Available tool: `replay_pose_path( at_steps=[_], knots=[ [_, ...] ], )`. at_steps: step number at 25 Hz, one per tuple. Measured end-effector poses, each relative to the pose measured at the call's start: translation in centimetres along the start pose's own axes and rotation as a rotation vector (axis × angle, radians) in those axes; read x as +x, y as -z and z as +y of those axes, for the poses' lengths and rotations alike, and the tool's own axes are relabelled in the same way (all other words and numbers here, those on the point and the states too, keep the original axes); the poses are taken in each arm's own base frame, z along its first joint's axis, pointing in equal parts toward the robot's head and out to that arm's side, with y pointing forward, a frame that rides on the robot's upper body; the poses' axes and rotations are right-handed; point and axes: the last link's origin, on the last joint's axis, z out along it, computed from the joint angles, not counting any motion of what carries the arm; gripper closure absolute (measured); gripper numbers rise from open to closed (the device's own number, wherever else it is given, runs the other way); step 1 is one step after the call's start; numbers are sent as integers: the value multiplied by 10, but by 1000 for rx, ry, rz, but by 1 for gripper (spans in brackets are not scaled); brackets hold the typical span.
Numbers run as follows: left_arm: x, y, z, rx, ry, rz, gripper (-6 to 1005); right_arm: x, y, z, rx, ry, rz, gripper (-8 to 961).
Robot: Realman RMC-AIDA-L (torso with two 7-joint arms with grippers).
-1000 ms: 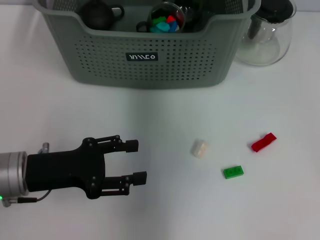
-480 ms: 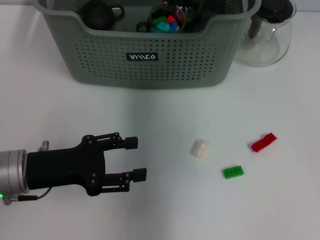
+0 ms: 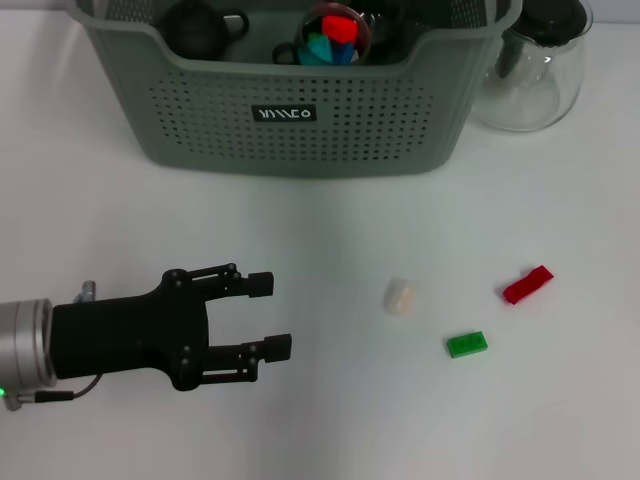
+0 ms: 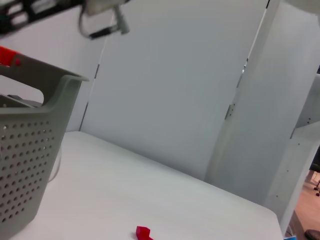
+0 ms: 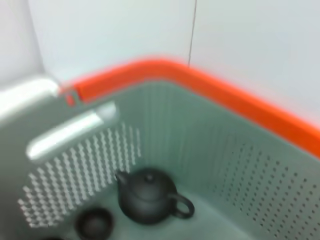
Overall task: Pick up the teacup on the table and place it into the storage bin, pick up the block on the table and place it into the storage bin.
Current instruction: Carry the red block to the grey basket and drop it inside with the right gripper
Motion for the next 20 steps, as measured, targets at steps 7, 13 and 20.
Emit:
replay_pose_path(
  at_steps=[7, 13, 20],
  knots=[
    [0, 0, 0, 2, -1, 0, 236, 25, 102, 4, -193, 107, -227, 197],
    [2, 2, -3, 15, -6, 5, 236, 123, 163, 5, -385, 270, -171, 148],
    [5, 0, -5, 10, -14, 4, 236, 174, 175, -6, -374, 191, 54, 147]
  ],
)
